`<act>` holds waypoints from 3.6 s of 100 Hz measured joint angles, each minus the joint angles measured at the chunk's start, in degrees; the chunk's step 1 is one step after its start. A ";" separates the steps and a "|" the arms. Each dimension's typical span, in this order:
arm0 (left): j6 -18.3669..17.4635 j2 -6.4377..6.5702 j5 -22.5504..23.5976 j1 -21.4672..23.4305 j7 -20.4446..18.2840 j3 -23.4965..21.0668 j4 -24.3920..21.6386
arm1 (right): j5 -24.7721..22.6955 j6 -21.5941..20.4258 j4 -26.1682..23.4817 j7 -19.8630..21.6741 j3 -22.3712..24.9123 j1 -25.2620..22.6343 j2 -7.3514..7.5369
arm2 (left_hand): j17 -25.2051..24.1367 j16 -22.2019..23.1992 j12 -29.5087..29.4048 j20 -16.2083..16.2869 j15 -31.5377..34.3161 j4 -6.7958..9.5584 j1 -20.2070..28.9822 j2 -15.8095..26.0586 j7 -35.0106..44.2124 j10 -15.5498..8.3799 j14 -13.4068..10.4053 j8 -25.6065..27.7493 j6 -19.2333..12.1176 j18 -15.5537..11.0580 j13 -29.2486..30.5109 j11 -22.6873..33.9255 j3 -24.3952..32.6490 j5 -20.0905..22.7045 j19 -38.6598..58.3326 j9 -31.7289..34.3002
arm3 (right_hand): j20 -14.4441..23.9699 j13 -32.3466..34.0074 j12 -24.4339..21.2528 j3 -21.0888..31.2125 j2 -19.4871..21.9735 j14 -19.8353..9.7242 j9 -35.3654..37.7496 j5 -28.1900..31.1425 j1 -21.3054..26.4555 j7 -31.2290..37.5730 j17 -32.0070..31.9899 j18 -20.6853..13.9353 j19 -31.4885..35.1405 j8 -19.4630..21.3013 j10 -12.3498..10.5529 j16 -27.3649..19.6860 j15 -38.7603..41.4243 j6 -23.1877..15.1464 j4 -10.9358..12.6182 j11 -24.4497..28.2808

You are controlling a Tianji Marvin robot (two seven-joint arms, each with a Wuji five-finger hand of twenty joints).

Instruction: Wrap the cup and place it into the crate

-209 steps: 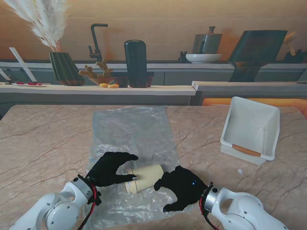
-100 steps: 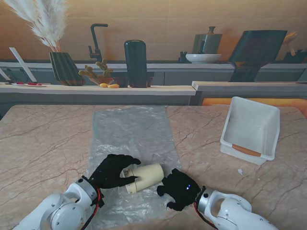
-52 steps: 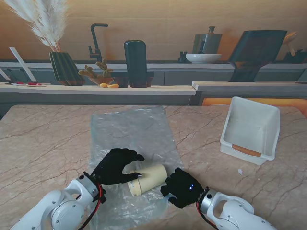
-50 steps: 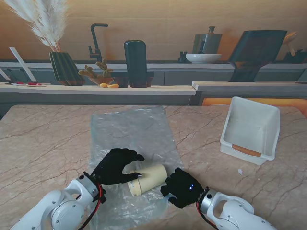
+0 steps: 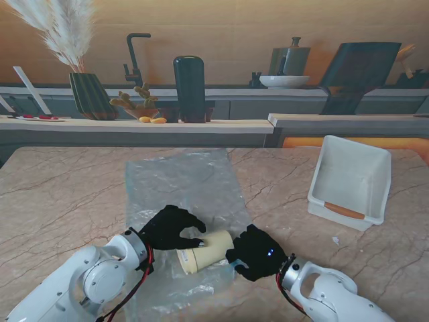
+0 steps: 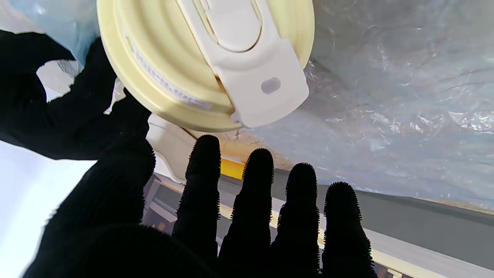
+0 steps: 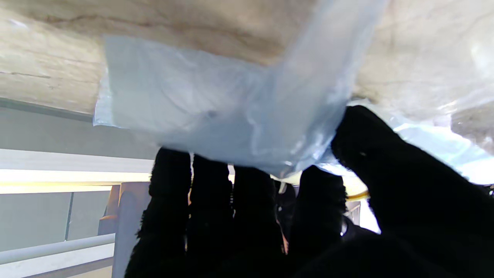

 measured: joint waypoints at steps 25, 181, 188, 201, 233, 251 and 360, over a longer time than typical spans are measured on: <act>-0.12 0.00 -0.99 -0.40 1.05 0.72 1.10 | 1.68 1.02 -0.47 -0.55 0.00 1.91 -0.66 | 0.03 0.50 0.00 0.00 0.48 -1.13 4.04 -0.04 1.80 -0.05 0.00 1.48 -3.68 -0.04 0.10 0.00 -1.22 1.36 0.03 0.95 | -0.67 1.15 0.00 -0.50 0.00 0.00 0.79 0.54 -0.03 -0.06 0.66 -0.01 0.07 -0.02 0.00 0.00 0.22 0.00 0.06 -0.13; 8.88 0.87 0.33 -9.91 -6.14 7.93 1.77 | 21.95 9.82 6.21 13.79 -6.59 14.82 -4.35 | 4.56 3.55 -0.20 3.52 9.25 -0.71 5.77 -1.87 -4.75 1.58 1.63 -10.15 10.21 1.91 11.55 2.39 22.40 -14.80 9.81 2.09 | -5.59 1.13 -1.90 -1.25 0.66 1.31 1.13 3.20 -1.38 -0.81 -2.29 4.50 -9.78 5.97 1.68 -3.70 -10.82 1.01 1.41 -7.47; 10.37 0.66 0.04 -10.97 -5.76 8.90 2.92 | 22.14 9.85 6.22 14.23 -6.61 15.10 -4.35 | 4.91 4.37 3.21 4.08 11.19 -0.77 9.22 -1.91 -2.88 1.56 1.32 -10.15 10.21 1.84 12.39 3.18 21.84 -14.64 10.87 4.56 | -5.59 1.10 -1.90 -1.56 0.66 1.46 1.13 3.12 -2.84 -1.38 -2.54 4.52 -9.79 5.99 2.06 -3.70 -10.82 1.01 1.41 -8.05; 11.57 0.31 -0.40 -12.30 -4.99 10.01 4.80 | 21.83 9.86 6.18 14.66 -6.50 15.40 -4.31 | 5.03 6.17 11.90 4.90 13.63 -2.46 10.99 -0.76 -0.70 1.15 1.07 -9.35 8.43 1.88 14.02 4.00 22.16 -13.66 12.59 8.72 | -5.59 0.55 -1.91 -5.11 0.65 2.05 0.20 0.47 -3.97 -3.51 -3.15 5.11 -10.45 6.67 3.05 -3.70 -11.45 2.60 1.48 -8.67; 13.12 0.16 0.05 -14.13 -5.07 11.47 6.97 | 20.45 10.53 4.51 12.77 -4.58 14.66 -4.40 | 5.03 9.77 27.35 5.44 16.41 -3.24 16.78 -0.99 1.41 -1.73 0.59 -8.59 6.49 1.88 14.52 4.74 23.49 -13.00 13.62 13.97 | -8.28 -4.49 -1.91 -12.80 6.10 2.73 -11.61 -13.79 -11.17 -22.81 -7.55 8.90 -21.88 16.32 5.34 -5.98 -19.58 9.14 5.84 -12.62; 13.63 0.21 0.06 -14.51 -5.37 12.29 8.49 | 18.10 9.84 3.15 7.90 -2.75 13.00 -4.55 | 5.03 9.79 28.38 5.44 16.41 -3.20 17.52 -4.65 1.41 -4.92 0.32 -8.58 6.48 1.88 14.52 6.56 24.14 -13.00 13.62 14.63 | -9.28 -6.72 -2.77 -13.48 7.24 2.85 -18.34 -21.38 -13.01 -25.05 -8.52 8.99 -25.23 16.37 5.46 -7.39 -22.44 10.09 5.84 -13.80; 12.77 0.32 2.36 -11.20 -4.08 9.91 8.70 | 9.86 -2.88 4.36 -6.53 -0.80 11.12 -3.51 | 4.27 9.45 14.76 5.43 13.18 -3.36 7.24 -5.96 1.41 -4.59 0.20 -8.59 6.46 1.96 12.18 8.20 27.43 -13.12 12.78 6.48 | -13.15 -4.84 -4.95 -6.38 -0.87 -1.23 -22.29 -28.69 -10.94 -19.95 -3.13 3.55 -29.99 14.68 2.87 -14.87 -30.10 11.65 5.78 -13.68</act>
